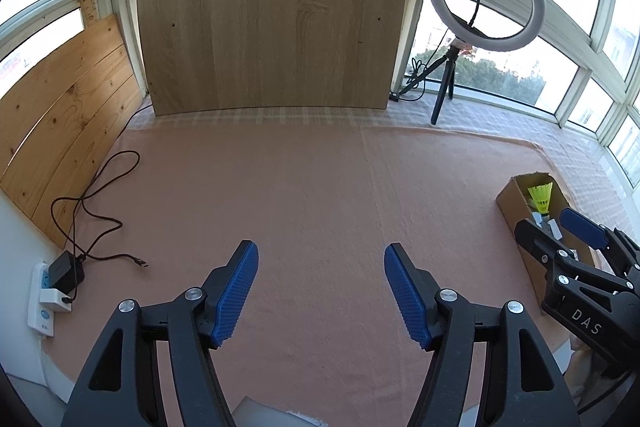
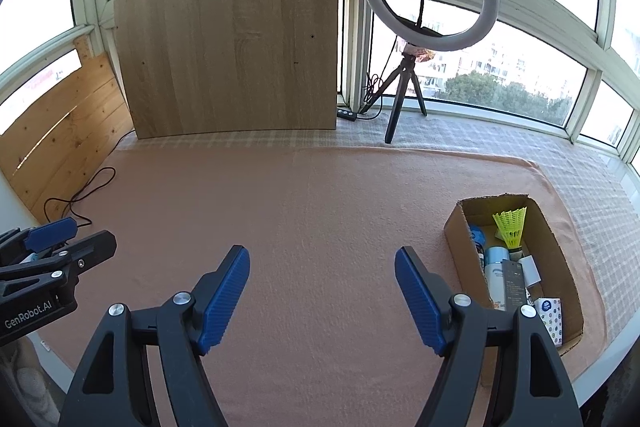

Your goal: Organize objects

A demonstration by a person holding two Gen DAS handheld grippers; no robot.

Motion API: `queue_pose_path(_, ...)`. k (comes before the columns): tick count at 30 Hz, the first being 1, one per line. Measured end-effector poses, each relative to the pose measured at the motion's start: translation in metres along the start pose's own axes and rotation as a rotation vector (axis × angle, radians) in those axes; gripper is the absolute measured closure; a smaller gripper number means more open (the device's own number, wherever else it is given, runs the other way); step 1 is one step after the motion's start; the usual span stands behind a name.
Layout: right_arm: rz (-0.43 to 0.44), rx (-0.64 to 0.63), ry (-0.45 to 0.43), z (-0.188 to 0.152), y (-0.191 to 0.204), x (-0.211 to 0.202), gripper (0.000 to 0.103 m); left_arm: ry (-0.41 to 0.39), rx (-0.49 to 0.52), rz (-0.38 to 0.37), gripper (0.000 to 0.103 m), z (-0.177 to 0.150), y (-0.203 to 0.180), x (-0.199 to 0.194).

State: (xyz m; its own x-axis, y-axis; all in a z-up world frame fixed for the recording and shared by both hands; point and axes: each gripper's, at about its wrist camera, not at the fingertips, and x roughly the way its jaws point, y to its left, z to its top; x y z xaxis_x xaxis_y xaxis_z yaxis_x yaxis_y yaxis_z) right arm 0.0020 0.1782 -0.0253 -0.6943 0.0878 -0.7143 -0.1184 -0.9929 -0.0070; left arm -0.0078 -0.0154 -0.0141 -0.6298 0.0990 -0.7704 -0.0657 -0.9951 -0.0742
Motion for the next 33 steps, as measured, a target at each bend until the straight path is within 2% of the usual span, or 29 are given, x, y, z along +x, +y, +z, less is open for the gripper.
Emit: queue_pose_path(33,-0.004,0.009,0.004,-0.0024,-0.0044,-0.0006,0.031,0.001,-0.010,0.002,0.031,-0.0003,0.0039,0.0013)
